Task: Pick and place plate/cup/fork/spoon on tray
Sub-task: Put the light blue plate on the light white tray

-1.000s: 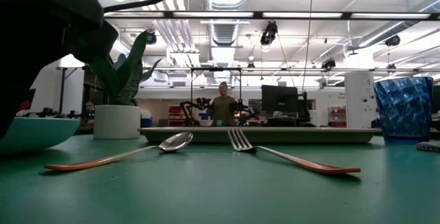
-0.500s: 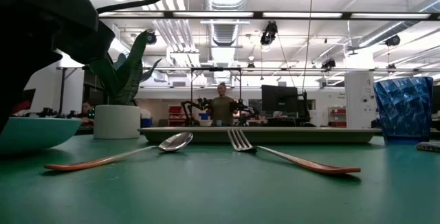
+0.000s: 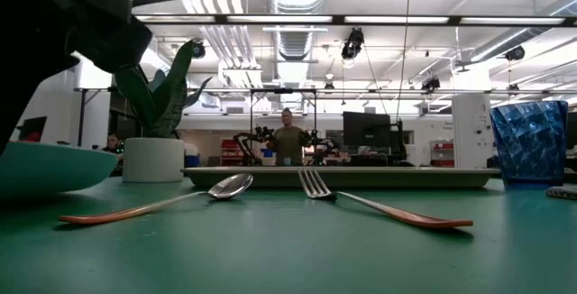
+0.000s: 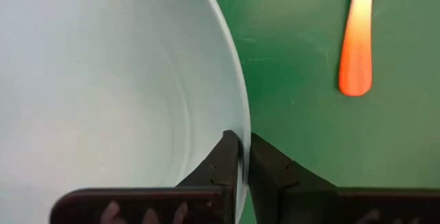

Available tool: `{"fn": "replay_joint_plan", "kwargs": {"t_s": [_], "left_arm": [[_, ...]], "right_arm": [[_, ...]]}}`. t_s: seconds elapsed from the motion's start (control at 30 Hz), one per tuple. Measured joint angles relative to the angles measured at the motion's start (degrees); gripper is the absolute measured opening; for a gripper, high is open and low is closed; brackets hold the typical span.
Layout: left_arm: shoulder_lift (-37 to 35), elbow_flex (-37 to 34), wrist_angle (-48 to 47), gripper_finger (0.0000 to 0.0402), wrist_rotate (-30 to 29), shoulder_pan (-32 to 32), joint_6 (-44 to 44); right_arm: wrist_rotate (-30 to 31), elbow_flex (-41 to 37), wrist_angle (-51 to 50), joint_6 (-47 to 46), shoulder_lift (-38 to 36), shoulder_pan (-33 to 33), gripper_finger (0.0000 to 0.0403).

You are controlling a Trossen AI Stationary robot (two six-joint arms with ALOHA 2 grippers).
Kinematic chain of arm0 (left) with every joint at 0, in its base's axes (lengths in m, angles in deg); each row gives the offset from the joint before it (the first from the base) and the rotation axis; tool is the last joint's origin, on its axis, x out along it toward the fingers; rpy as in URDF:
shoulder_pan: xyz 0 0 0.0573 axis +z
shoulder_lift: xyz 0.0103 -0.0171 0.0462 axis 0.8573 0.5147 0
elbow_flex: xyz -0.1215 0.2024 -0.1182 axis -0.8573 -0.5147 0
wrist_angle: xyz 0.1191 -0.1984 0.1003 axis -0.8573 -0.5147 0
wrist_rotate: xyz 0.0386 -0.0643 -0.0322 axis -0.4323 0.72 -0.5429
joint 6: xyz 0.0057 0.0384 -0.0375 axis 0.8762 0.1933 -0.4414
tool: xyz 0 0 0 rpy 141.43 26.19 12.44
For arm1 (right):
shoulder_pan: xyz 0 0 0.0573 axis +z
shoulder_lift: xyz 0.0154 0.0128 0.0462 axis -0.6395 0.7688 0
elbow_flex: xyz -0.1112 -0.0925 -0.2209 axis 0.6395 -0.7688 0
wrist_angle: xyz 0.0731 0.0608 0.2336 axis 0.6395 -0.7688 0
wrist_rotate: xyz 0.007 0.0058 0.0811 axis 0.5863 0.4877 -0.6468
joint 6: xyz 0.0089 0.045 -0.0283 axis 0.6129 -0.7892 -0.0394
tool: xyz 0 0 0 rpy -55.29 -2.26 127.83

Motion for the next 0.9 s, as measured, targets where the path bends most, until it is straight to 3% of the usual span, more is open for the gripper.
{"fn": "replay_joint_plan", "kwargs": {"t_s": [0.33,0.57,0.9], "left_arm": [[0.0,8.4,-14.5,0.0001,-2.8,-0.8,0.1],[0.0,11.7,-16.0,0.0001,-6.8,-1.3,0.2],[-0.1,12.5,-16.4,0.0001,-7.7,-1.6,0.2]], "right_arm": [[0.0,0.0,0.0,0.0,0.0,0.0,0.0009],[0.0,0.0,0.0,0.0,0.0,0.0,0.0009],[0.0,0.0,0.0,0.0,0.0,0.0,0.0009]]}}
